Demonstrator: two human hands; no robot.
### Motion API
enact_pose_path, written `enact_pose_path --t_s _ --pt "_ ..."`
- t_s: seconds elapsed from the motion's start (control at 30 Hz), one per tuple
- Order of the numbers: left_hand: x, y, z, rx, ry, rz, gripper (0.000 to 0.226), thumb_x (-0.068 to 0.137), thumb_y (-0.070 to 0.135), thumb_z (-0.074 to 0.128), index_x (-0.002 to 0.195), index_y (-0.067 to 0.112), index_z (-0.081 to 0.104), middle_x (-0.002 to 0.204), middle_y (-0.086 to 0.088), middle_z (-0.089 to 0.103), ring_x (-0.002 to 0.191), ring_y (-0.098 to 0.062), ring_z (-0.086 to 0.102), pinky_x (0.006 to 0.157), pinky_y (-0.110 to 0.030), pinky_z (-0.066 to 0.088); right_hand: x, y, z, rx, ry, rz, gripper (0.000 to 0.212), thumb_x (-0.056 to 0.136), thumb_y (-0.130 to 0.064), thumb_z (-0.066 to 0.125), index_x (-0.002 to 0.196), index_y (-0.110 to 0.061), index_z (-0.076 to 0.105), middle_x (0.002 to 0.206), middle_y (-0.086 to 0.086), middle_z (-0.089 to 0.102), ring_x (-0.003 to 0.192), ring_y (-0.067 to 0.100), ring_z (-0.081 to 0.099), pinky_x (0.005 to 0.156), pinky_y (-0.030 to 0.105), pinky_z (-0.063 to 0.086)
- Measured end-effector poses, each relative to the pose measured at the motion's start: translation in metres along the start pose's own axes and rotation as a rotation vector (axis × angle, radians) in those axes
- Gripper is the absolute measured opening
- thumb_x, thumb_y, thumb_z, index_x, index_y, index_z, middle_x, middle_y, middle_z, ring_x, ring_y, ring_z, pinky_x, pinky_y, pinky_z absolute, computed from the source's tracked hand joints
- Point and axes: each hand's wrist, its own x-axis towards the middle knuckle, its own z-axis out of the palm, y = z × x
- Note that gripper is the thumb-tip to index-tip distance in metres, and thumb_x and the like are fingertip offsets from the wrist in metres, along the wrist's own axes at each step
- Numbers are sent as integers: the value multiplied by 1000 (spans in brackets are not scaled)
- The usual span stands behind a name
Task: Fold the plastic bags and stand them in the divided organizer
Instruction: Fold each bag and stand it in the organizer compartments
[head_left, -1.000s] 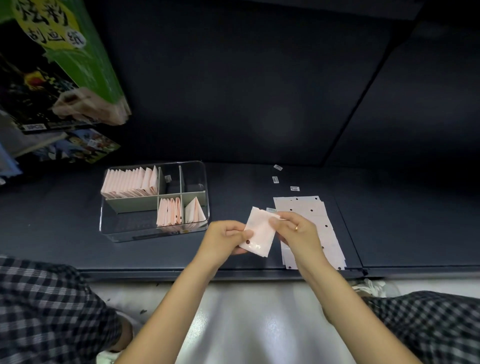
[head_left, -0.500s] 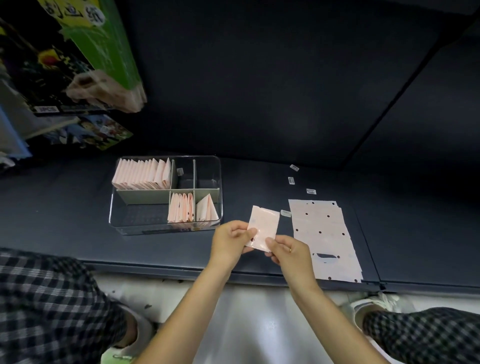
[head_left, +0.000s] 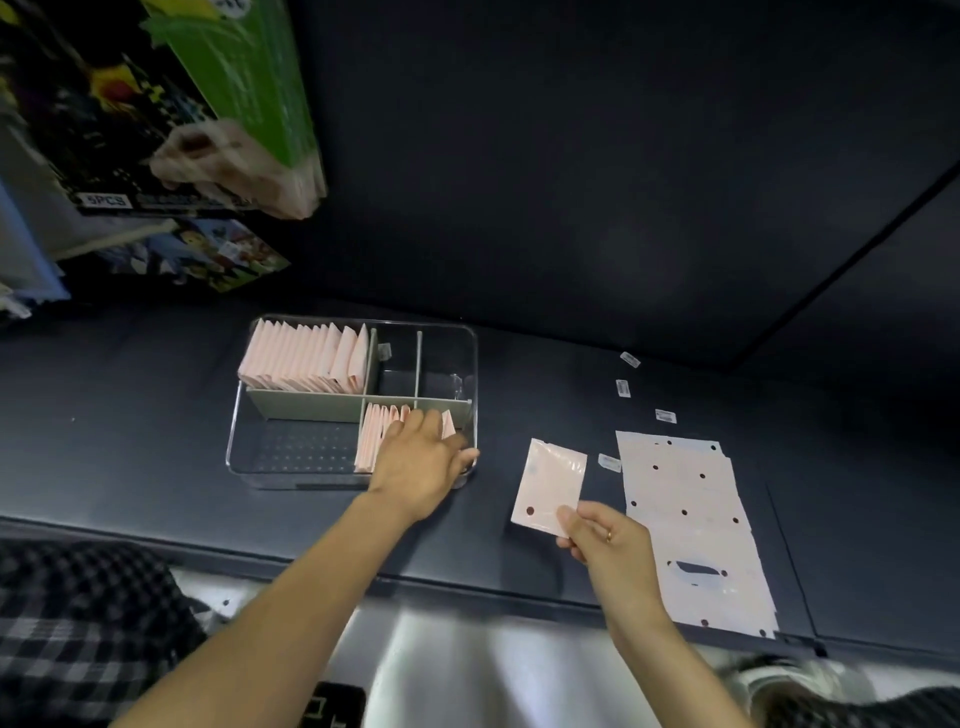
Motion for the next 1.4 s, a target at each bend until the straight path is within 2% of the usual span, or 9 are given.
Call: enact_pose_path --t_s 0.1,0.23,0.37,0.5,0.67,0.93,1.1,1.23,1.4 --pt "6 -8 2 84 -7 58 47 95 56 22 118 35 57 114 -2 47 109 -23 38 95 -38 26 5 0 8 -29 -21 -8 11 86 -11 65 77 -15 69 63 -7 69 55 2 60 55 9 46" --pt "5 -14 0 45 124 -1 47 96 53 25 107 28 63 110 -1 54 105 -24 44 87 -38 27 18 -8 24 -183 -24 -82 16 86 -13 66 70 -17 68 59 -6 65 55 3 58 60 14 46" --pt "-6 -21 -1 -20 248 -103 30 95 40 44 98 18 66 101 -4 60 98 -26 49 82 -39 31 31 -26 59 -491 14 -258 9 86 -18 64 80 -19 72 71 -5 70 69 15 65 66 25 49" --pt "-18 -29 3 -100 301 -127 12 87 26 61 88 16 66 94 -5 58 89 -27 52 74 -39 36 39 -41 96 -918 73 -410 20 91 -27 51 92 -19 70 89 0 72 85 27 64 66 30 45" --pt "-22 -30 10 -207 362 -154 4 84 20 66 85 16 68 91 -4 57 86 -27 53 70 -39 39 47 -40 121 -1230 50 -458 19 90 -14 46 90 -13 65 92 8 68 85 30 62 59 28 33" --pt "-25 -31 13 -349 399 -145 22 92 22 55 112 24 65 104 -2 57 98 -24 49 77 -34 32 51 -14 144 -1205 -112 -545 30 97 -23 39 95 -12 67 97 8 69 102 26 51 84 34 33" --pt "-26 -37 16 -274 326 -119 22 94 35 51 99 26 70 108 0 55 101 -23 45 77 -31 23 43 2 131 -1212 -245 -684 34 98 -30 36 115 -14 62 117 -1 62 111 22 42 89 34 30" --pt "-28 -36 13 -218 285 -111 20 92 32 55 104 24 69 116 -5 55 107 -28 45 81 -39 33 33 9 86 -1028 -136 -822 32 92 -32 53 121 -19 62 126 -2 58 114 22 51 94 35 40" --pt "-27 -21 4 -103 270 -83 19 86 27 64 99 17 71 116 -12 57 104 -35 49 80 -44 38 45 40 -27 -1023 -8 -518 43 88 -31 64 128 -17 56 133 3 52 121 26 47 104 36 36"
